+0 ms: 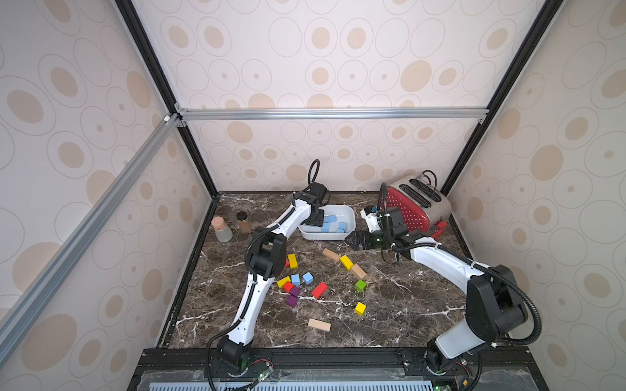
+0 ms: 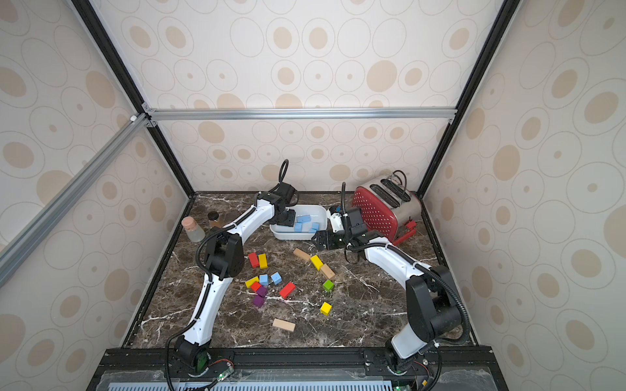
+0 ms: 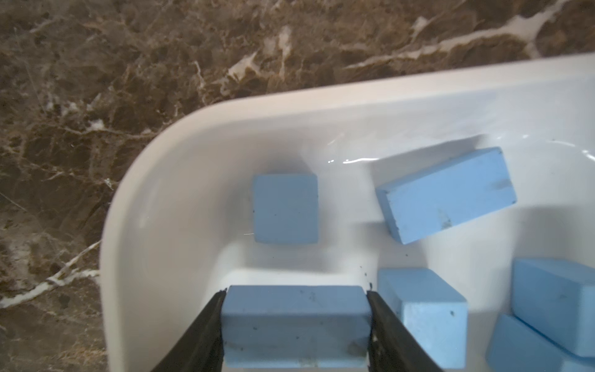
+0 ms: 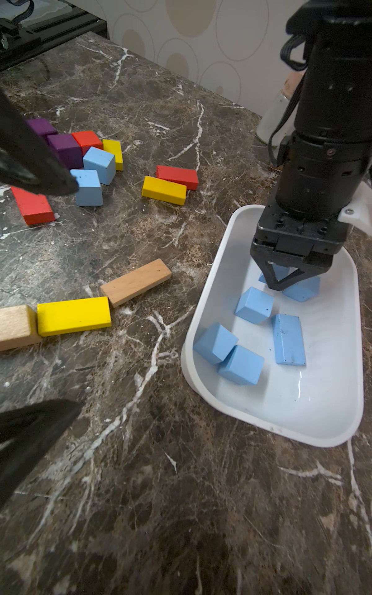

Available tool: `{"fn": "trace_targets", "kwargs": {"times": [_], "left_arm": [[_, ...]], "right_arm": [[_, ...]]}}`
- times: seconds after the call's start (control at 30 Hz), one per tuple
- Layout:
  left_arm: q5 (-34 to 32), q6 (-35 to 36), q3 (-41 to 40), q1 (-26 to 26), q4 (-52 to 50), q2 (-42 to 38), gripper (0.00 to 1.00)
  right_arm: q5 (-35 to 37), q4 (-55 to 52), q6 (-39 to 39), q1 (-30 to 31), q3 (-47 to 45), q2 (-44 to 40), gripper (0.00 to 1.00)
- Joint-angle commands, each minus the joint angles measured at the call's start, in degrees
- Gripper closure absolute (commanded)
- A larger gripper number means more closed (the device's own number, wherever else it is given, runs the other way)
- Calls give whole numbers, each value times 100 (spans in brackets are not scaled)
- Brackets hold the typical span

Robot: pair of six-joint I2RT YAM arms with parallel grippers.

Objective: Pick out the blue building blocks
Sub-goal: Place the building block in the storage box.

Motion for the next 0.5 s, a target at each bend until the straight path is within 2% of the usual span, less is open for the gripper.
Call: {"fn": "trace_targets", "kwargs": {"times": [0.0,0.47], "left_arm": [[-216,58,253,-30,-69,224,100],[318,-135,473,-39,-23,504,100]], "right_arm": [[5,42,-92,-26,166,44,0],[61,-39,-163,-25,240,110,0]]}}
